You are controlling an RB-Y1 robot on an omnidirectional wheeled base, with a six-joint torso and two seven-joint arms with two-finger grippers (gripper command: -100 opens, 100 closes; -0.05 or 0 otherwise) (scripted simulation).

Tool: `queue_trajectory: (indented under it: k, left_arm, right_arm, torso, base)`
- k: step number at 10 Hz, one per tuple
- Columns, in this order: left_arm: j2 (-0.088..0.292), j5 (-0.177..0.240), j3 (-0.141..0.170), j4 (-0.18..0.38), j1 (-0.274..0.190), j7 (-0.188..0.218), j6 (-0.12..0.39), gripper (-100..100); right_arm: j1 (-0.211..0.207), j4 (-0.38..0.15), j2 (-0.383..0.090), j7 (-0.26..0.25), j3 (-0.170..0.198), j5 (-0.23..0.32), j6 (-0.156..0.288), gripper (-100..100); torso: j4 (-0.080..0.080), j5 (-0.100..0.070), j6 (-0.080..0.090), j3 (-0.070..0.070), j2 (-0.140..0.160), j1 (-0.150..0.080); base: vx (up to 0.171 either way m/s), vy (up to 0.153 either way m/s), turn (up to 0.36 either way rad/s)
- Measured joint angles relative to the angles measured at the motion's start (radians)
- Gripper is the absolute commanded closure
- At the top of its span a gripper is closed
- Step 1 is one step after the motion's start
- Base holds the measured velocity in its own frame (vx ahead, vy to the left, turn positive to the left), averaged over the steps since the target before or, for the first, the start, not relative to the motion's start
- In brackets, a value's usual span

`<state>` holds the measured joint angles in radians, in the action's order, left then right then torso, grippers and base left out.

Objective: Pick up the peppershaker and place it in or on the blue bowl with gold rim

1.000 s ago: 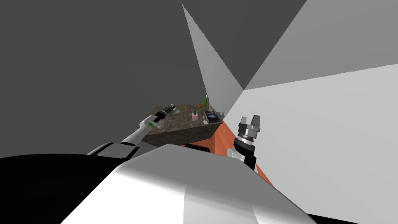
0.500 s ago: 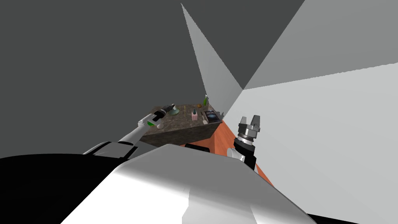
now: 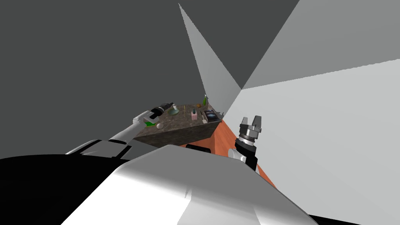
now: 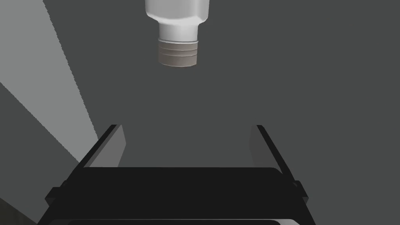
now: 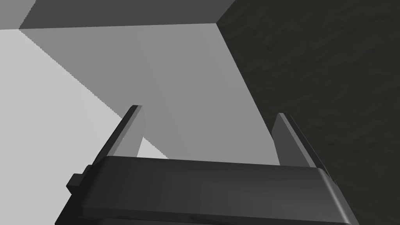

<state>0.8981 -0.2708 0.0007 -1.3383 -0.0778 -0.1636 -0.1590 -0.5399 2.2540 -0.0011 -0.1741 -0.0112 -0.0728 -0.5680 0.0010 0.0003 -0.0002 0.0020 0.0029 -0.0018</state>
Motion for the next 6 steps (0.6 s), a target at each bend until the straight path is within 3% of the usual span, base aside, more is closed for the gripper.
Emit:
queue_trajectory:
  k: [1, 6]
  left_arm:
    - [0.001, 0.0, 0.0, -0.001, 0.0, 0.003, 0.003, 0]
    - [0.001, 0.0, 0.0, -0.001, 0.0, 0.002, 0.003, 0]
  right_arm:
    - [0.0, 0.0, 0.0, 0.0, 0.0, 0.0, 0.0, 0]
    - [0.0, 0.0, 0.0, 0.0, 0.0, 0.0, 0.0, 0]
  torso:
    - [0.0, 0.0, 0.0, -0.001, -0.001, 0.001]
    - [-0.001, 0.0, 0.0, -0.002, -0.003, 0.002]
  base:
    - [0.0, 0.0, 0.0]
    - [0.0, 0.0, 0.0]
